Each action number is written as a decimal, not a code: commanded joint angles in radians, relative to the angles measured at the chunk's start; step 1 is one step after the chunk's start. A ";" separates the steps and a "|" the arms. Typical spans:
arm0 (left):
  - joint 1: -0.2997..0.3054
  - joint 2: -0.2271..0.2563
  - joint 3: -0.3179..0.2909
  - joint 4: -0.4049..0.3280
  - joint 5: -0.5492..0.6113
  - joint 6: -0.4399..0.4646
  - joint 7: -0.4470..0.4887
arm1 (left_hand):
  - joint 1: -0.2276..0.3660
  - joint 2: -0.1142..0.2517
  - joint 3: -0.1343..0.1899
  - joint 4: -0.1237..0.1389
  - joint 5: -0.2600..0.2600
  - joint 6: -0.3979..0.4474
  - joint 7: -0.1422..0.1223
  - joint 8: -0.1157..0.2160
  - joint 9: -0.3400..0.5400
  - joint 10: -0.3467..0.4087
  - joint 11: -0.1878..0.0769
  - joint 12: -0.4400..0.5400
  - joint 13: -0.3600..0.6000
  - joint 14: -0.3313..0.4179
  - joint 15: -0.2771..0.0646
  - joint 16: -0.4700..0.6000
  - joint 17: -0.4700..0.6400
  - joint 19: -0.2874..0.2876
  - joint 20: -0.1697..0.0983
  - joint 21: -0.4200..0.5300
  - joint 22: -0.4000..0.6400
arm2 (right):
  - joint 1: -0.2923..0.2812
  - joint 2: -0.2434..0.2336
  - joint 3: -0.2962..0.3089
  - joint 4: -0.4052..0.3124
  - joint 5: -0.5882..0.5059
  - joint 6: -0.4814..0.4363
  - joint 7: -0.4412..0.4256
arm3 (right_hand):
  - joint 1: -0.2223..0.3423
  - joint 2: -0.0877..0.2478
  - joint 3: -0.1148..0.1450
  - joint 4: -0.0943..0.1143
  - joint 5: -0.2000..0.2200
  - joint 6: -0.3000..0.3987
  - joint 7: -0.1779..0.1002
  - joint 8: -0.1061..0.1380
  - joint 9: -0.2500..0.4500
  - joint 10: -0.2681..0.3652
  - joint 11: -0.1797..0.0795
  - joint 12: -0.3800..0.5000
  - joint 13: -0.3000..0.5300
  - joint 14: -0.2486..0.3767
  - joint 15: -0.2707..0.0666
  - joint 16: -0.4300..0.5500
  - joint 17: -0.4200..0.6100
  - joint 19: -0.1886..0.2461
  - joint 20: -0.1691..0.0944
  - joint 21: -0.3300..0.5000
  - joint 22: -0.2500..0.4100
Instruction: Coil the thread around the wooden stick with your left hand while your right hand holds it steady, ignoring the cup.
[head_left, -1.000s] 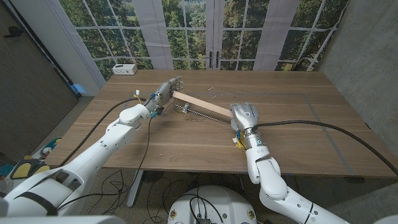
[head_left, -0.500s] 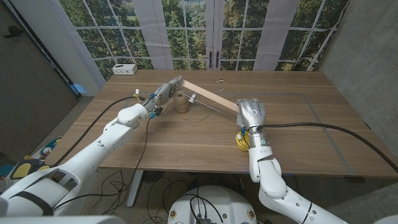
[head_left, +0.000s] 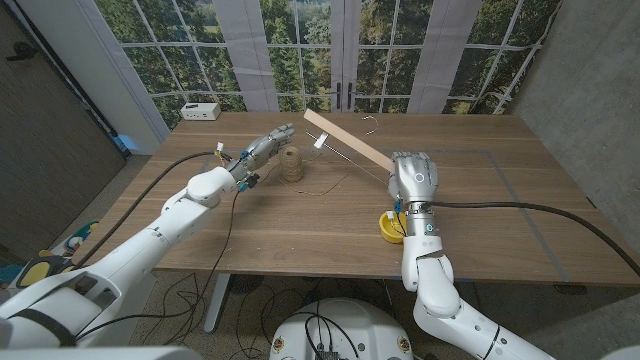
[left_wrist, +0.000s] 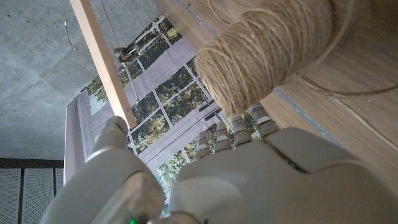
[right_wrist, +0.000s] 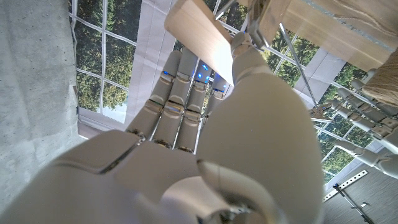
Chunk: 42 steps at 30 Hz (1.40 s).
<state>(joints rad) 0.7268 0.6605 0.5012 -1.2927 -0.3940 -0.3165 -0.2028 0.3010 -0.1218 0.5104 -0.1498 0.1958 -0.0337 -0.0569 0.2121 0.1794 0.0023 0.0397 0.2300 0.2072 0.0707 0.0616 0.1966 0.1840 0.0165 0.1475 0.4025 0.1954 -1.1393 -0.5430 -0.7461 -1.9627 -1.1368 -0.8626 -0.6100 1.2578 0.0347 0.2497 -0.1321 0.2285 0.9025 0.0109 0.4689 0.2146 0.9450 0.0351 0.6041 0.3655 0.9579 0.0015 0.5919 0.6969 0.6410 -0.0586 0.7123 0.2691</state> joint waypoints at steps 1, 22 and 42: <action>0.048 0.032 -0.004 -0.039 0.041 -0.002 0.050 | 0.040 -0.007 0.001 -0.015 0.009 0.028 0.011 0.014 0.004 0.038 -0.004 0.017 0.004 0.018 -0.012 0.011 0.003 0.009 -0.006 0.003 0.003 | -0.001 0.003 0.015 -0.017 0.038 -0.016 -0.073 | 0.113 0.118 0.000 0.002 0.026 0.079 -0.062 0.019 0.072 0.070 -0.066 -0.002 0.053 0.189 -0.229 0.001 0.011 -0.005 -0.080 0.013 0.001; 0.080 0.038 0.003 -0.102 0.140 0.090 0.198 | 0.332 -0.024 -0.011 -0.029 0.062 0.095 0.060 0.020 0.007 0.120 -0.039 0.037 0.013 0.129 -0.074 0.027 -0.001 0.179 -0.111 0.036 -0.005 | -0.008 -0.017 0.013 -0.039 0.062 -0.017 -0.091 | 0.113 0.116 -0.006 0.003 0.037 0.079 -0.062 0.020 0.067 0.074 -0.064 -0.008 0.051 0.194 -0.229 -0.011 0.036 -0.016 -0.080 0.043 -0.008; 0.043 0.037 0.050 -0.140 0.210 0.198 0.215 | 0.458 0.026 -0.028 -0.012 0.035 0.218 0.039 0.039 0.009 0.226 -0.081 0.061 0.010 0.216 -0.101 0.036 -0.002 0.202 -0.078 0.029 -0.002 | -0.038 -0.031 0.030 -0.057 0.096 -0.013 -0.115 | 0.112 0.115 -0.010 0.004 0.045 0.078 -0.061 0.019 0.063 0.077 -0.065 -0.011 0.055 0.199 -0.229 -0.022 0.055 -0.027 -0.080 0.066 -0.016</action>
<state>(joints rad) 0.7872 0.7030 0.5240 -1.4123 -0.2118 -0.1716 0.0005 0.7382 -0.1020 0.4872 -0.1641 0.2388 0.1602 -0.0165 0.2442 0.1839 0.2052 -0.0368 0.2812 0.2165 0.2639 -0.0354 0.2237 0.1814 0.2109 0.0648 0.4328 0.1907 -1.1643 -0.5667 -0.7237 -2.0113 -1.0582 -0.8792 -0.7136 1.2598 0.0326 0.2384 -0.1324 0.2287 0.9059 0.0143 0.4690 0.2147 0.9544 0.0302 0.5868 0.4144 0.9765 0.0012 0.5687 0.7468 0.6195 -0.0590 0.7704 0.2506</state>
